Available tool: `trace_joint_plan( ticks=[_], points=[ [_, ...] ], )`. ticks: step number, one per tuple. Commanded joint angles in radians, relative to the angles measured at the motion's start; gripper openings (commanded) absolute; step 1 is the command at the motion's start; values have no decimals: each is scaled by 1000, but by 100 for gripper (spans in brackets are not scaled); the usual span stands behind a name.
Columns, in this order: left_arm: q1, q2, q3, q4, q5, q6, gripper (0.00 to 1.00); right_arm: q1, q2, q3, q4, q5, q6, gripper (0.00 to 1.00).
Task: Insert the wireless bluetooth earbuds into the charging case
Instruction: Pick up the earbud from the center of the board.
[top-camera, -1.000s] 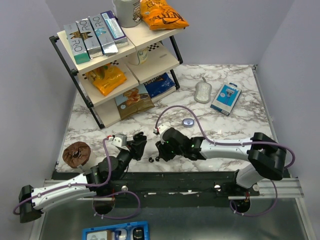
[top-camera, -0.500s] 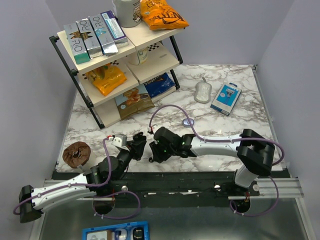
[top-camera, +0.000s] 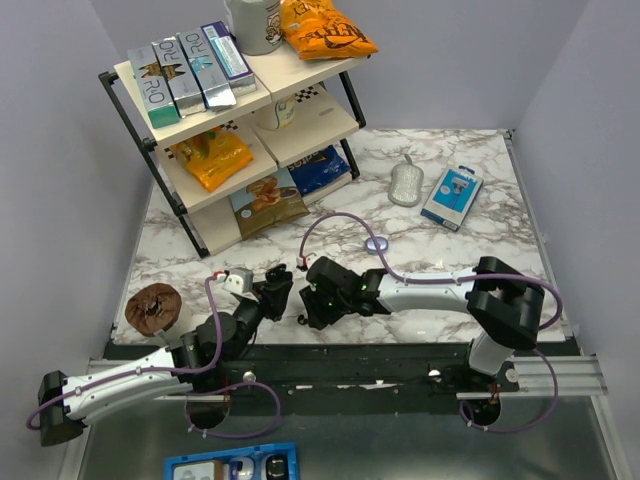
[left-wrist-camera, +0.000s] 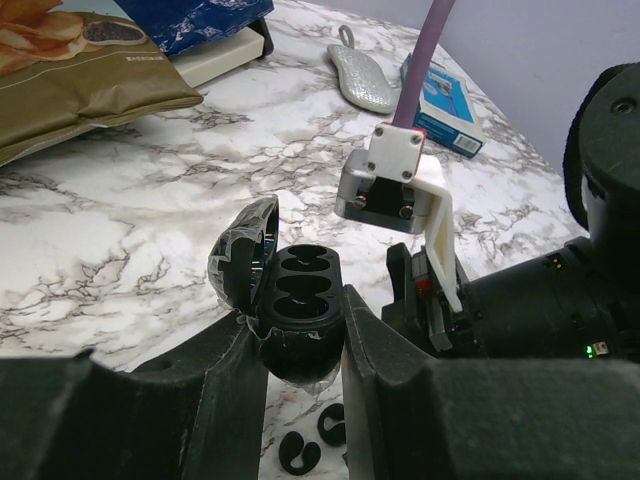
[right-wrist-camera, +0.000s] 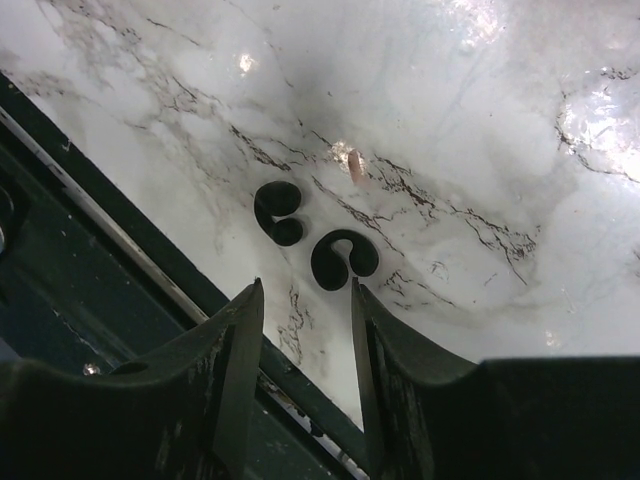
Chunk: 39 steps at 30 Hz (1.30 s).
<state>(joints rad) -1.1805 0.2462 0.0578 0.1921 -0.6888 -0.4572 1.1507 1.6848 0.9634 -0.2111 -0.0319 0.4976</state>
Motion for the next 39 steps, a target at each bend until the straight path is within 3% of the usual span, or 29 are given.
trace_joint_plan(
  ticks=[1, 14, 32, 39],
  points=[
    [-5, -15, -47, 1, -11, -5, 0, 7, 47, 6, -14, -25, 9, 49],
    [-5, -16, -50, 1, -14, -8, 0, 7, 72, 11, 1, 13, 2, 46],
    [-7, -7, -50, 4, -12, -6, 0, 6, 13, -32, -2, 130, -14, 21],
    [-7, 8, -47, 12, -8, -1, 0, 6, -23, -66, -33, 225, -62, 19]
  ],
)
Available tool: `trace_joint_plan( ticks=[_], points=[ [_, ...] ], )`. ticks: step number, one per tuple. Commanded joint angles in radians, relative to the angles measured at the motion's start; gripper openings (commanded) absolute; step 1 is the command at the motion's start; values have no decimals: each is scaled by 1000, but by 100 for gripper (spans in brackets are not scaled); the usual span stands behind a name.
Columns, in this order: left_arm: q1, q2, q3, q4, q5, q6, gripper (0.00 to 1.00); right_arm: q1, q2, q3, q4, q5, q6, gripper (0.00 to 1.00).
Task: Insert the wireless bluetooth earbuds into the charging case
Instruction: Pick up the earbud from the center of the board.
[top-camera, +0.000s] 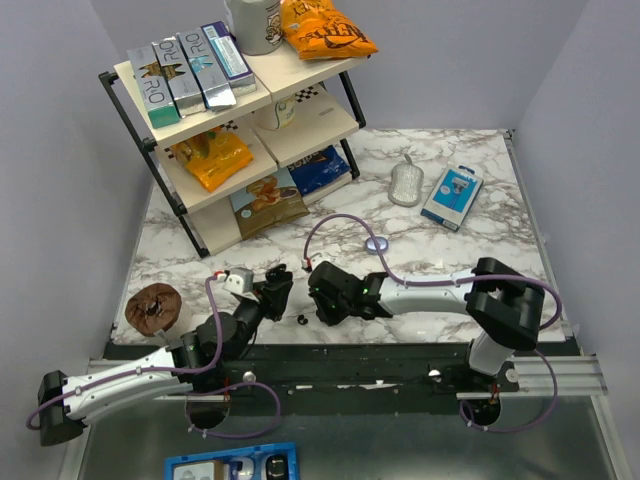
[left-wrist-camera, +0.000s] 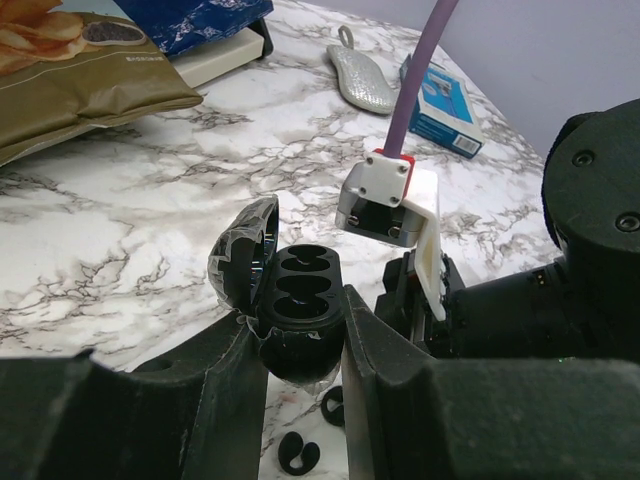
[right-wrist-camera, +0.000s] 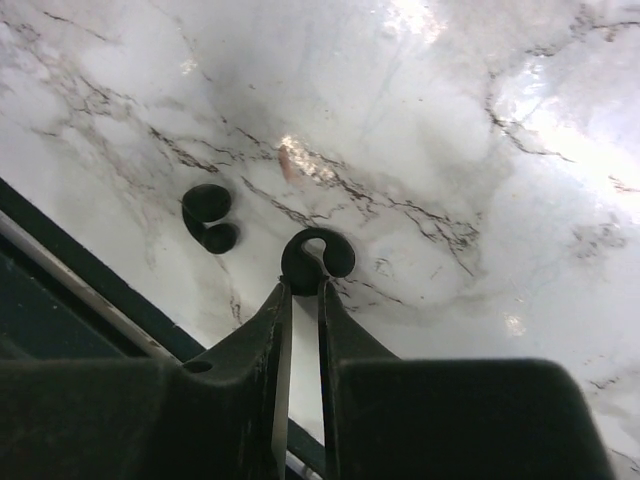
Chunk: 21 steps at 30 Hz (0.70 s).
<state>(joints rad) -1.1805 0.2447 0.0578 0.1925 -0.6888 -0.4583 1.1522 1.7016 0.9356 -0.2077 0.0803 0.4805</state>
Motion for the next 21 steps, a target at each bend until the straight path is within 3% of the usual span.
trace_joint_plan(
  ticks=[1, 11, 21],
  points=[
    [-5, 14, -47, 13, -6, 0, 0, 4, -52, -46, -39, 143, -54, 19],
    [-7, 50, -50, 58, 2, 13, 0, -51, -114, -90, -35, 292, -207, 19],
    [-7, 82, -53, 122, 15, 21, 0, -229, -128, -87, 21, 144, -342, 19]
  ],
)
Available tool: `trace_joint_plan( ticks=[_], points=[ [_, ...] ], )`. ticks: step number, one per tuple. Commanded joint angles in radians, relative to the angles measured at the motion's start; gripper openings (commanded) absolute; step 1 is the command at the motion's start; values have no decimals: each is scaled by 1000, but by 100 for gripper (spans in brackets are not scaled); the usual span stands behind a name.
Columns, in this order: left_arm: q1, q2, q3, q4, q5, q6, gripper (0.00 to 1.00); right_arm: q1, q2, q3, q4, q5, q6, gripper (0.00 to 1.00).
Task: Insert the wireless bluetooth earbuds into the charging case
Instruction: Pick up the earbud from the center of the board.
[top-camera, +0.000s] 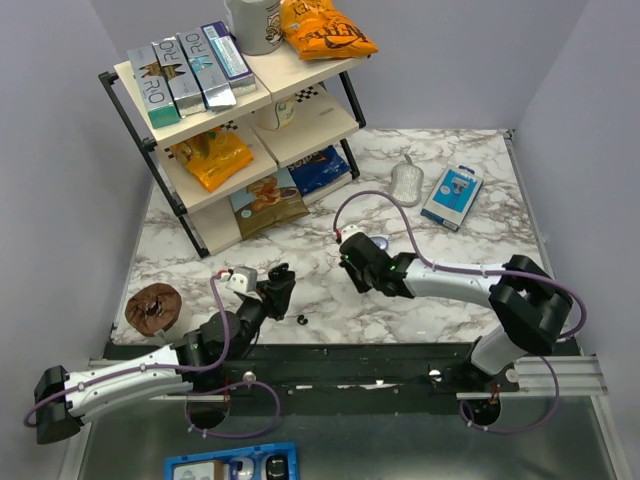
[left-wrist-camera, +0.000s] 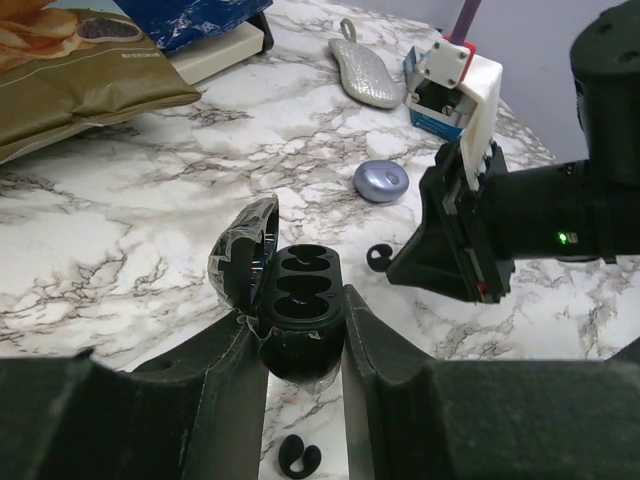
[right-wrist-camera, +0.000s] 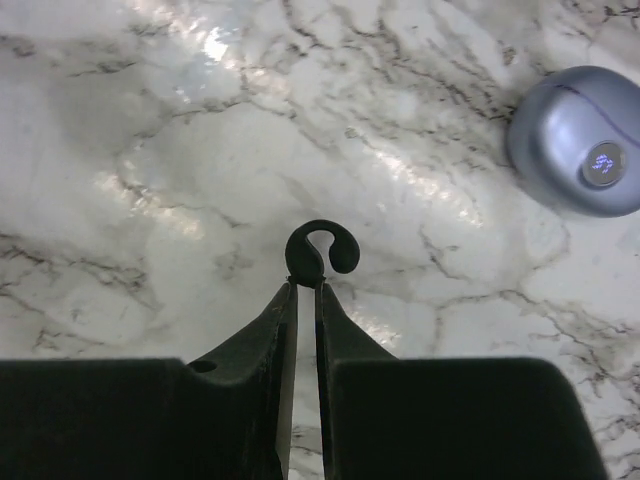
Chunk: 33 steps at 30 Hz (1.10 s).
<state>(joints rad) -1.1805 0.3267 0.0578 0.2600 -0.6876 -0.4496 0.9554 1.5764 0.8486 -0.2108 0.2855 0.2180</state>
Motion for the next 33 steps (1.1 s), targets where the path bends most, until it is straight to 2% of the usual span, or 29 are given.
trace_joint_plan(
  ticks=[1, 9, 10, 14, 17, 22, 26, 29, 33],
  points=[
    [-7, -2, -53, 56, 16, 12, 0, -37, 7, 6, 19, -80, -88, 19],
    [-5, 2, -78, 76, 25, 19, 0, -41, 59, 53, -44, -112, -83, 25],
    [-7, 5, -79, 77, 25, 19, 0, -43, 57, 55, -48, -97, -78, 27],
    [-5, 11, -81, 90, 25, 25, 0, -41, -19, 43, -47, -65, -36, 48],
    [-5, 12, -85, 107, 26, 25, 0, -41, -91, 50, -51, -69, -3, 55],
    [-7, 18, -82, 113, 31, 29, 0, -43, -125, 92, -90, -49, 34, 56],
    [-7, 20, -82, 116, 31, 26, 0, -44, -108, 119, -182, -6, 107, 50],
    [-5, 32, -87, 131, 36, 23, 0, -44, -115, 66, -142, -51, 179, 42],
    [-5, 60, -87, 151, 43, 17, 0, -44, -73, 43, -125, -77, 265, 41]
  ],
)
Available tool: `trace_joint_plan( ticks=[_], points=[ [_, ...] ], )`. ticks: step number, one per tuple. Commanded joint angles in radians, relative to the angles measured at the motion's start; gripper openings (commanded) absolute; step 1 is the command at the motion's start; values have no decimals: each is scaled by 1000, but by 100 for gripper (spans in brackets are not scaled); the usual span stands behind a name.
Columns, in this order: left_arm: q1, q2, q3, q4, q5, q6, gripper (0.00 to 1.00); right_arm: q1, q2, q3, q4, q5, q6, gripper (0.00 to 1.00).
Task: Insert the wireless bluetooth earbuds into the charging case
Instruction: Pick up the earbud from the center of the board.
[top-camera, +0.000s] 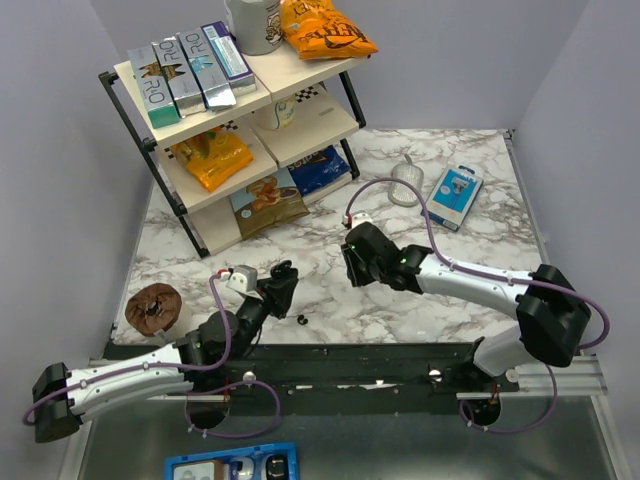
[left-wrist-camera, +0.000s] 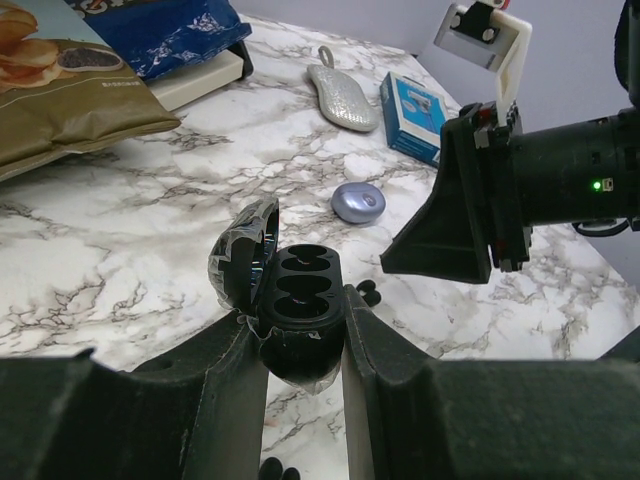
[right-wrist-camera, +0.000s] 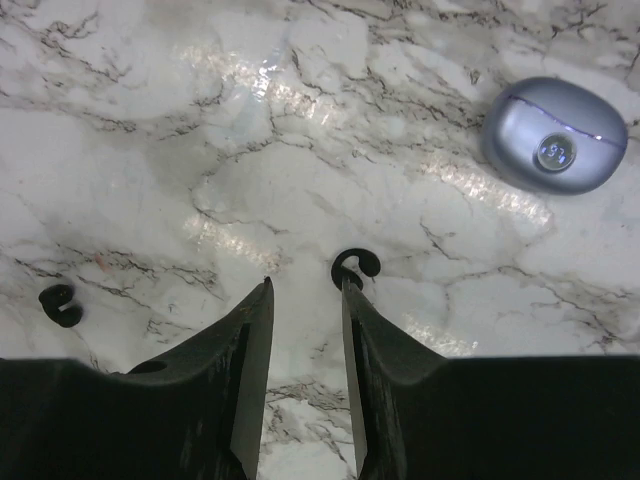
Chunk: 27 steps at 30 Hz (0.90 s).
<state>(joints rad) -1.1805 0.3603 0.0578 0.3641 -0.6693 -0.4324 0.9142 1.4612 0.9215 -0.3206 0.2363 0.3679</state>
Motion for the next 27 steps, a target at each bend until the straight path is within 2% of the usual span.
trace_joint_plan(
  ticks=[1, 6, 10, 27],
  points=[
    [-7, 37, -87, 49, 28, 0, 0, -5, 50, -32, -9, -38, 124, 41],
    [-7, 48, -87, 58, 27, -3, 0, -5, 108, 2, 23, -84, 161, 43],
    [-7, 42, -87, 53, 28, -3, 0, -3, 165, 30, 18, -65, 172, 45],
    [-7, 45, -92, 50, 30, -6, 0, -8, 194, 65, 9, 18, 141, 45]
  ],
)
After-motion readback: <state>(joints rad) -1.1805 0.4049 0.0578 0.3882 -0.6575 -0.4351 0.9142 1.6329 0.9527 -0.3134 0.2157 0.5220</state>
